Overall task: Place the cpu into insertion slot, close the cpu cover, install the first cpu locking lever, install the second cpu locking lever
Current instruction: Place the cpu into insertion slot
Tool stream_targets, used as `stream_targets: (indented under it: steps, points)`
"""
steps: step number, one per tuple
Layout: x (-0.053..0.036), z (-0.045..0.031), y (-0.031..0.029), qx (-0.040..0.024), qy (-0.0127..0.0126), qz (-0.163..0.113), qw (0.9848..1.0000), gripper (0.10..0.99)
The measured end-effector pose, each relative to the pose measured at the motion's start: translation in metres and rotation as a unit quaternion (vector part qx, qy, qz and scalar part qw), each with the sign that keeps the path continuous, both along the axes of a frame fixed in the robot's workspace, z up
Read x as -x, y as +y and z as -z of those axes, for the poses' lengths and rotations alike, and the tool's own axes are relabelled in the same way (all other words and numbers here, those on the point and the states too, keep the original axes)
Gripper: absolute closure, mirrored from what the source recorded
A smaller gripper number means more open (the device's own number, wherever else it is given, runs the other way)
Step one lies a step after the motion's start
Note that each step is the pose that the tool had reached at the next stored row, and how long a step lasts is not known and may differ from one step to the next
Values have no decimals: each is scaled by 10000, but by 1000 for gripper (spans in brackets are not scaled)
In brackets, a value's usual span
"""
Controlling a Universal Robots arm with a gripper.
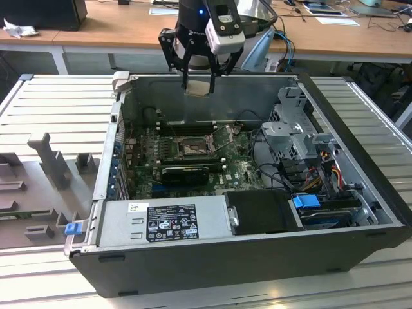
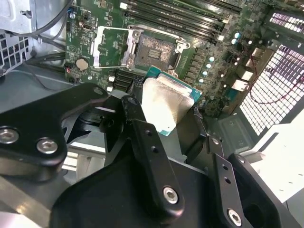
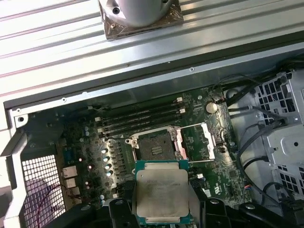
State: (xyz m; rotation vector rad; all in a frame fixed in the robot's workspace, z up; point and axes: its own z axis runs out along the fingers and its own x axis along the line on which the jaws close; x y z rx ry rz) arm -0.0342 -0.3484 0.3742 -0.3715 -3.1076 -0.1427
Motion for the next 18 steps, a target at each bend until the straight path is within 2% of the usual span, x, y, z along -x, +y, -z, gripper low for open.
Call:
stream_targets:
  steps: [5, 9, 11, 12, 18]
  points:
    - [-1, 23, -5, 5, 0, 79, 10000, 557]
    - [-1, 37, -5, 17, 0, 390, 9992, 557]
    - [-1, 48, -5, 22, 0, 561, 9984, 557]
    - [-1, 58, -5, 22, 0, 714, 9974, 557]
    - [-1, 76, -5, 22, 1, 1146, 9934, 557]
